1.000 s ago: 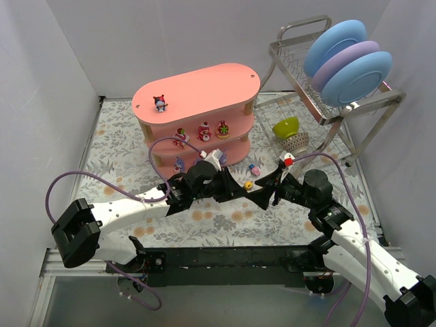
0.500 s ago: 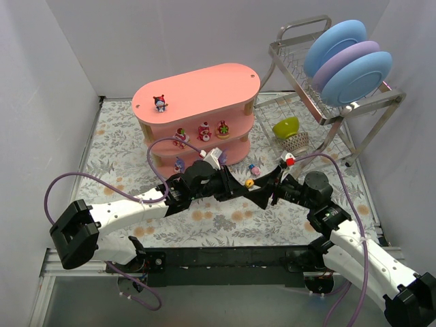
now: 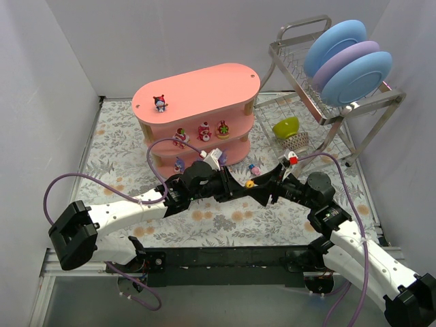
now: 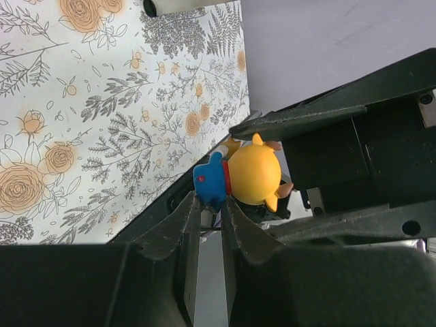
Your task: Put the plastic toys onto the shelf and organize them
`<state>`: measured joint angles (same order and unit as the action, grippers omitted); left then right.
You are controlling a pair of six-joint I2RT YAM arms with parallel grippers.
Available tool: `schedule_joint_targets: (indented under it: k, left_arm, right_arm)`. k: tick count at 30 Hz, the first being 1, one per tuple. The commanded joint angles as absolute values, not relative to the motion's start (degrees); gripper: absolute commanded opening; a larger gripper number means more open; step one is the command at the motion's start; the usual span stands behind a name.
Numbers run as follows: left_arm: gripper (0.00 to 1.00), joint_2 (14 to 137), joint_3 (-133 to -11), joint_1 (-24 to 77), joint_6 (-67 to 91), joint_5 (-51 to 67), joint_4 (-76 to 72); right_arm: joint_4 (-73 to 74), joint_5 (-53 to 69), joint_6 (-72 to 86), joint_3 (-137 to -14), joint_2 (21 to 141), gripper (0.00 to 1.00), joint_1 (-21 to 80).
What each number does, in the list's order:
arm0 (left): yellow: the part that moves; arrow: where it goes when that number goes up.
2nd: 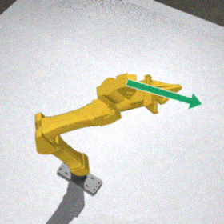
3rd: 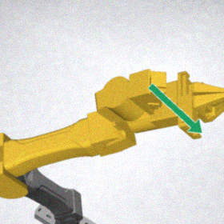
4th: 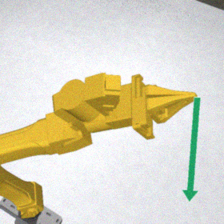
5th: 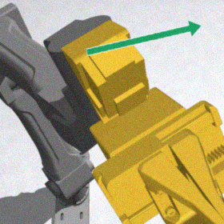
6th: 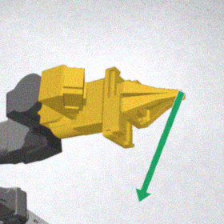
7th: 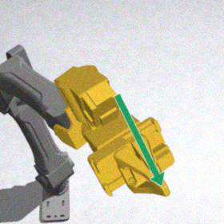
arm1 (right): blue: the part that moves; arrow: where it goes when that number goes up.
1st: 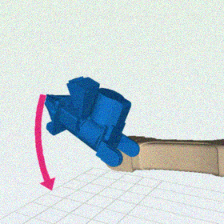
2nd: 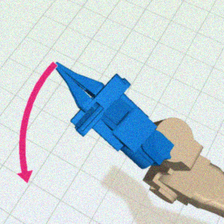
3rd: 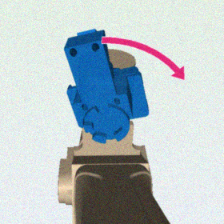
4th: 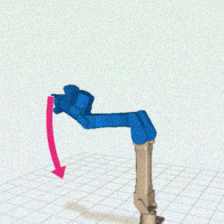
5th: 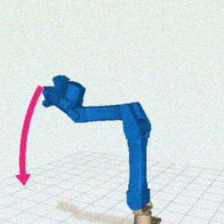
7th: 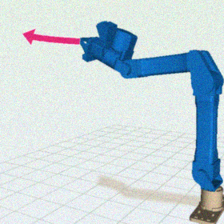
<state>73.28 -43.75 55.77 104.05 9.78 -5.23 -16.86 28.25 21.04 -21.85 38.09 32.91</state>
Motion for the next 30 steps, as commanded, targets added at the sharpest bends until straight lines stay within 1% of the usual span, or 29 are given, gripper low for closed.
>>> schedule_joint_targets:
  k: [1, 5, 6, 8, 11, 12, 14, 15, 16, 17, 18, 22, 23, 25, 26, 29, 30]
  left_arm:
    - [0.00, 70.7, -43.4, 55.7, 104.3, 10.9, -7.0]
    - [0.00, 70.3, -43.6, 55.7, 104.5, 11.2, -7.5]
    - [0.00, 70.2, -43.6, 55.7, 104.5, 11.2, -7.5]
    - [0.00, 70.2, -43.9, 55.7, 104.5, 11.6, -7.6]
    - [0.00, 70.2, -44.1, 55.8, 104.4, 12.0, -7.6]
    - [0.00, 70.1, -44.0, 55.7, 104.4, 12.0, -7.6]
    - [0.00, 70.0, -44.3, 55.7, 104.1, 11.7, -7.3]
    - [0.01, 70.0, -44.5, 55.7, 103.9, 11.4, -6.4]
    - [0.05, 69.9, -44.6, 55.7, 103.5, 11.1, -6.0]
    - [0.19, 69.6, -44.8, 55.7, 103.2, 10.6, -5.5]
    - [0.25, 69.0, -44.7, 55.8, 102.8, 9.6, -4.6]
    - [0.45, 67.2, -45.6, 55.7, 100.2, 6.5, -1.0]
    - [0.53, 66.7, -45.9, 55.7, 99.7, 5.5, -0.4]
    - [0.61, 65.1, -46.5, 55.7, 98.3, 3.3, 3.2]
    - [0.69, 64.5, -46.8, 55.7, 96.8, 2.6, 5.0]
    - [0.81, 61.6, -47.6, 55.8, 92.6, -1.6, 8.9]
    - [0.87, 60.7, -48.1, 55.7, 91.3, -2.8, 10.0]
  right_arm:
    - [-20.7, 28.7, 21.8, -22.5, 38.4, 0.59, 33.1]
    - [-20.9, 29.0, 21.9, -22.1, 38.7, 0.50, 33.1]
    - [-21.0, 29.0, 22.0, -22.0, 38.6, 0.46, 33.1]
    - [-21.0, 29.0, 21.9, -21.8, 38.7, 0.43, 33.1]
    - [-21.2, 29.2, 21.6, -21.8, 38.9, 0.31, 33.0]
    - [-21.3, 29.2, 21.6, -21.8, 39.0, 0.24, 33.1]
    - [-21.4, 29.0, 21.2, -22.0, 39.4, 0.17, 33.1]
    - [-21.2, 28.9, 20.9, -22.3, 39.4, 0.11, 33.1]
    - [-20.5, 28.6, 20.6, -22.5, 39.4, 0.08, 33.1]
    - [-20.0, 28.0, 19.7, -22.8, 39.3, 0.06, 33.1]
    - [-19.3, 27.7, 19.2, -23.3, 39.4, 0.01, 33.1]
    - [-14.9, 23.7, 15.7, -27.0, 39.3, 0.01, 33.1]
    - [-13.0, 23.0, 14.6, -27.8, 39.5, 0.01, 33.1]
    - [-10.6, 21.1, 13.5, -30.8, 39.8, 0.01, 33.1]
    - [-7.9, 20.4, 12.4, -32.1, 40.6, 0.01, 33.1]
    - [-2.1, 16.8, 10.6, -38.8, 43.1, 0.01, 33.1]
    - [-0.6, 15.7, 10.2, -40.7, 43.8, 0.01, 33.1]
